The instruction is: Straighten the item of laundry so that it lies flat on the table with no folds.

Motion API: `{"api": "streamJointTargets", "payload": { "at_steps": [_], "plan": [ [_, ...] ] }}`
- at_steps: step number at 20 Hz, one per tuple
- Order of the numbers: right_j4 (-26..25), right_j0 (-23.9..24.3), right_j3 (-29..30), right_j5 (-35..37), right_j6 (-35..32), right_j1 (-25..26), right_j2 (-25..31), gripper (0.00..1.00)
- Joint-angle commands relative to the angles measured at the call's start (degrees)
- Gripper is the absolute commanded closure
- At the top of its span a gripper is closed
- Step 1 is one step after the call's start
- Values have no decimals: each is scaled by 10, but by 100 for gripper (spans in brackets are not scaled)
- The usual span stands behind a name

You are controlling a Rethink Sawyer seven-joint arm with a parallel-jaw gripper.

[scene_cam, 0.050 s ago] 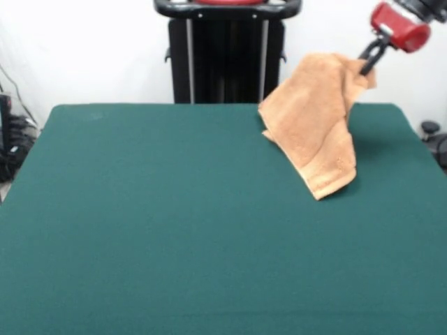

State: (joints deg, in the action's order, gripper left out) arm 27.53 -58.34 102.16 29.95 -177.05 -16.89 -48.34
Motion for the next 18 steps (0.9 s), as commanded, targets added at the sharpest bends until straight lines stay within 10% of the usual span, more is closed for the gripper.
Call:
{"api": "streamJointTargets", "payload": {
  "at_steps": [1, 4, 18],
  "plan": [
    [-105, 148, 182, -253, 70, -99, 119, 100],
    [-227, 274, 218, -358, 107, -130, 168, 100],
    [-657, 602, 95, -429, 104, -141, 226, 100]
  ]
}}
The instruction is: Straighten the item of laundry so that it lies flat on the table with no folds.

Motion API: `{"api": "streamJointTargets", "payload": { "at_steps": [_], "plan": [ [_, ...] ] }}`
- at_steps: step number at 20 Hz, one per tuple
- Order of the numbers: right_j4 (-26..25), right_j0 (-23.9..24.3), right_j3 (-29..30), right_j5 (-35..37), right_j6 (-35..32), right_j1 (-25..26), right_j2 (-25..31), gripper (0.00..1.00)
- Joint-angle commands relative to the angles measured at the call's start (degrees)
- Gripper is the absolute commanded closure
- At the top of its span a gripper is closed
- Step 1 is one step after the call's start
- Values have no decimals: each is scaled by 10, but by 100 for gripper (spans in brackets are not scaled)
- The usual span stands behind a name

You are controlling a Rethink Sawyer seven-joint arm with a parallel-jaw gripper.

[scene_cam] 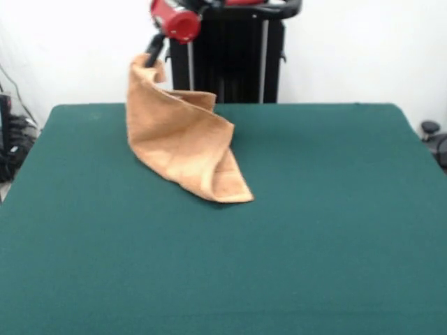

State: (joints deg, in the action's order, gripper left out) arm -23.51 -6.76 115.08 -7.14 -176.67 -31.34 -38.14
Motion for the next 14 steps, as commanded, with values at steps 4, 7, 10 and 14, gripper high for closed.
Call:
{"api": "streamJointTargets", "payload": {
  "at_steps": [4, 7, 10, 14],
  "plan": [
    [-216, 135, -73, -71, 88, 17, 145, 100],
    [-262, 164, -95, -67, 81, 18, 165, 100],
    [-332, 213, -123, -53, 77, 12, 207, 100],
    [-423, 270, -149, -29, 62, 3, 268, 100]
  ]
}}
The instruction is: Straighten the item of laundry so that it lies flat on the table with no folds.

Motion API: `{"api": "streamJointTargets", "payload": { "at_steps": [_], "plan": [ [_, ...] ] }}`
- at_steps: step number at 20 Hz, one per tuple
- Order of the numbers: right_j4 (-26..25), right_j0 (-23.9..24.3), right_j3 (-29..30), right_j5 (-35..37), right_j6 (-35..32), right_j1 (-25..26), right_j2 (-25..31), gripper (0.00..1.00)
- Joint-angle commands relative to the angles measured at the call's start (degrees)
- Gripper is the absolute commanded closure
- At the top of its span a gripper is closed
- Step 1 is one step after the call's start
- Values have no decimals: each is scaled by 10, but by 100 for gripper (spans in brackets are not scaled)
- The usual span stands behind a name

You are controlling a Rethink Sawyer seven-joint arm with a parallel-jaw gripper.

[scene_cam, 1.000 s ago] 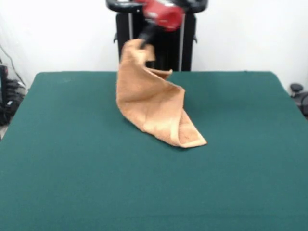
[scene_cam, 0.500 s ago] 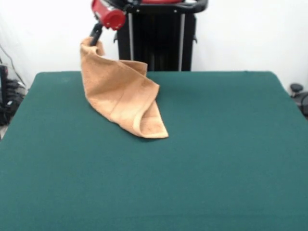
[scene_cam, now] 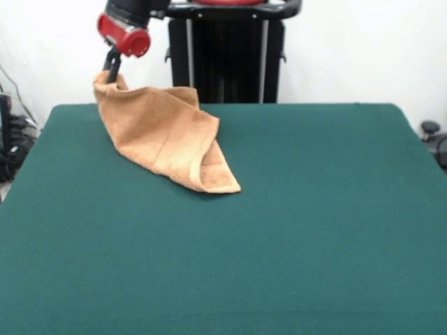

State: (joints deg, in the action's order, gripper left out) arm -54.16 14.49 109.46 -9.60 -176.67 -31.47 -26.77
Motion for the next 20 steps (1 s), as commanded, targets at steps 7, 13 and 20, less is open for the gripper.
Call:
{"api": "streamJointTargets", "payload": {
  "at_steps": [7, 13, 20],
  "plan": [
    [-279, 139, -104, 57, 12, -17, 268, 100],
    [-487, 16, -225, -54, -260, 62, 139, 100],
    [-487, -33, -259, -90, -325, 97, 76, 100]
  ]
}}
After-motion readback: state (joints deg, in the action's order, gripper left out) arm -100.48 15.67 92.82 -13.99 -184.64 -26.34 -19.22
